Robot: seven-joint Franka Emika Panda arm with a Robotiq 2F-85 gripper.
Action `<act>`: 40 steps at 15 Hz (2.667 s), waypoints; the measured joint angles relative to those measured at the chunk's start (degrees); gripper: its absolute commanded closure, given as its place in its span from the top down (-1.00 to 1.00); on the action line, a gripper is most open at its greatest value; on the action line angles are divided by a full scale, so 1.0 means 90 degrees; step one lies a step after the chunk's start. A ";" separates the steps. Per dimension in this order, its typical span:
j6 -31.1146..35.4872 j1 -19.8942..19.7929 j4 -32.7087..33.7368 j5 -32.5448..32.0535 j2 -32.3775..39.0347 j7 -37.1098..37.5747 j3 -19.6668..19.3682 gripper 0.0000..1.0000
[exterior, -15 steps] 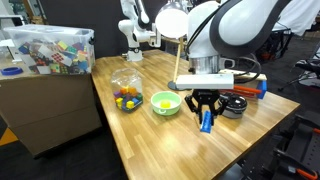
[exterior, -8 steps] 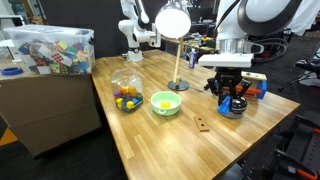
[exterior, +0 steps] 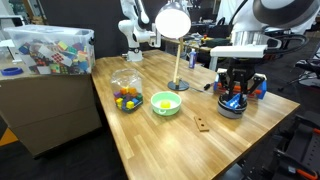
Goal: Put the Lego on the tool box
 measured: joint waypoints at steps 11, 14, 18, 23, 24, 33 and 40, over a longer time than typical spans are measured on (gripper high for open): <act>-0.0006 -0.0564 0.0869 -0.0396 0.0656 0.0218 -0.0349 -0.80; -0.0010 -0.0830 0.1402 -0.0530 0.1074 0.0293 -0.0655 -0.80; -0.0011 -0.1113 0.1967 -0.0519 0.1456 0.0646 -0.1048 -0.80; -0.0013 -0.1358 0.2364 -0.0436 0.1632 0.1050 -0.1354 -0.30; -0.0014 -0.1371 0.2389 -0.0418 0.1656 0.1059 -0.1358 -0.30; -0.0015 -0.1360 0.2592 -0.0409 0.1829 0.1351 -0.1342 -0.80; -0.0017 -0.1657 0.3658 -0.0135 0.2706 0.2227 -0.1665 -0.80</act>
